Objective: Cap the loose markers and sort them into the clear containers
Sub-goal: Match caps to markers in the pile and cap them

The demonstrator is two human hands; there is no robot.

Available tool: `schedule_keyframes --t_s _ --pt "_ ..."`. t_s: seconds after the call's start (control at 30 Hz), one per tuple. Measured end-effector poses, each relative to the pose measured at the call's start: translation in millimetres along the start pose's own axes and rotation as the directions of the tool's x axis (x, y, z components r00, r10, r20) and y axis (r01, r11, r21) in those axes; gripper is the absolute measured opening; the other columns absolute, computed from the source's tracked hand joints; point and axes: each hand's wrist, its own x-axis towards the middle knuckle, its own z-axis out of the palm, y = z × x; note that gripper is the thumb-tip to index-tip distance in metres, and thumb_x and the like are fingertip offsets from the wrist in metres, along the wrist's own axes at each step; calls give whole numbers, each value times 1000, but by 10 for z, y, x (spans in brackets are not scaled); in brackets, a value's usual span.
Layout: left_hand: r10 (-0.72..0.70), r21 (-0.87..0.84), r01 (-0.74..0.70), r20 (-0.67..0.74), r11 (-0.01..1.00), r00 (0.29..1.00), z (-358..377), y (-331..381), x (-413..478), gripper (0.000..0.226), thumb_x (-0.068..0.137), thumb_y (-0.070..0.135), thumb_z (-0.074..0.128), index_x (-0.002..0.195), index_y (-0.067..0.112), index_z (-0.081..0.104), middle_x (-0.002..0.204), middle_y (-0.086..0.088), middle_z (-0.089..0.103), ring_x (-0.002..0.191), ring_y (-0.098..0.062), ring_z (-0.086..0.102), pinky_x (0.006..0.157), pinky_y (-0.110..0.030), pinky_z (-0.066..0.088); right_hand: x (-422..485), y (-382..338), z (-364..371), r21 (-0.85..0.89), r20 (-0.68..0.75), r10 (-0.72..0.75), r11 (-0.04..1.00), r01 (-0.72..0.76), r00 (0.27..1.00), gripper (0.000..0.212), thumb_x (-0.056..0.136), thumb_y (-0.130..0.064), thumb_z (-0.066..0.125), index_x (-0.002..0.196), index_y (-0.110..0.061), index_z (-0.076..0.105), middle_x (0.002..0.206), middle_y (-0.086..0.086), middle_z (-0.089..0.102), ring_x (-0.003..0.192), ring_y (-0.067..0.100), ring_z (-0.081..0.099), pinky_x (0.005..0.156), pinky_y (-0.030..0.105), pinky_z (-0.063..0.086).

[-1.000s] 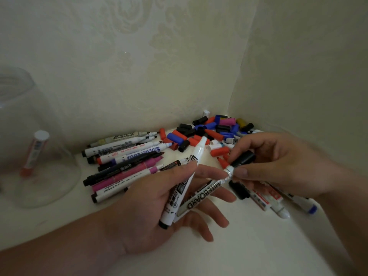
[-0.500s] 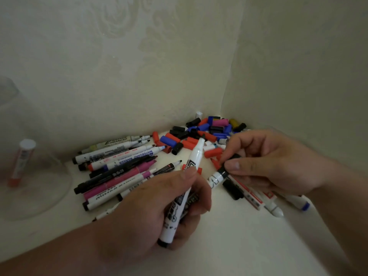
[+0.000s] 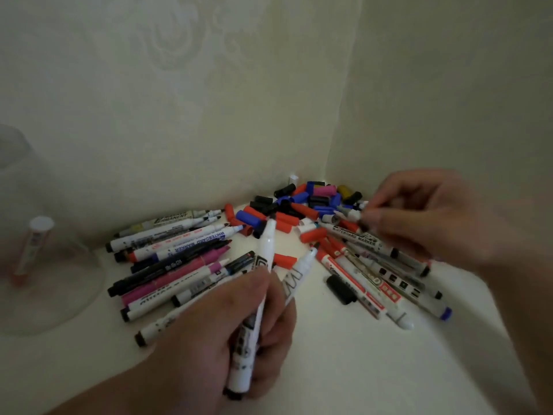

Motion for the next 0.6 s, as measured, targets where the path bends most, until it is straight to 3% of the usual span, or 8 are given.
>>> schedule_keyframes --t_s 0.07,0.13,0.17,0.23,0.3,0.37,0.47,0.6 --pt "64 106 -61 -34 993 997 -12 2 -2 54 73 61 78 70 12 54 70 -12 45 49 -19 38 50 -28 36 9 44 288 -430 147 72 903 -2 987 8 80 -23 82 84 -27 77 77 -8 73 63 5 66 56 19 51" --pt "149 234 -114 -141 965 979 27 21 -8 53 66 63 81 69 15 59 73 -17 53 54 -25 46 57 -39 36 16 134 497 -647 253 62 753 121 965 14 88 -26 72 95 -38 72 89 -16 69 82 4 65 71 22 53" --pt "180 279 -119 -205 953 962 31 28 -15 51 65 62 83 69 16 62 74 -18 57 56 -29 49 59 -45 36 33 138 547 -713 261 64 685 148 963 13 89 -29 68 97 -38 68 89 -16 66 83 4 60 72 26 50" --pt "209 338 -106 -284 935 936 48 31 -9 36 69 48 79 73 14 66 68 -20 61 54 -32 53 58 -49 42 52 156 607 -779 260 65 603 170 963 9 90 -34 63 97 -35 58 86 -15 57 80 5 51 70 30 46" --pt "201 380 -79 -294 921 934 90 39 9 23 70 35 77 78 15 69 57 -21 54 46 -31 48 50 -40 45 78 190 639 -805 269 82 567 177 960 11 91 -37 62 98 -36 53 91 -14 55 83 9 50 73 32 47" --pt "189 426 -51 -289 903 939 108 54 25 31 64 40 83 83 19 71 50 -19 48 39 -27 42 41 -32 41 103 215 652 -824 272 99 538 179 957 17 91 -43 63 105 -40 52 97 -16 54 88 8 49 77 32 49" --pt "192 474 -23 -311 880 931 109 64 46 34 67 52 84 84 26 73 48 -17 46 36 -22 38 41 -27 36 87 144 615 -853 294 156 488 185 943 43 87 -55 65 124 -47 45 105 -22 52 95 2 46 84 28 48" --pt "144 416 -7 -299 909 943 126 92 63 40 83 59 67 86 20 75 55 -17 48 40 -23 39 42 -29 37 -8 1 424 -881 287 254 449 150 924 42 79 -56 69 114 -47 48 108 -25 54 95 0 53 83 26 52"
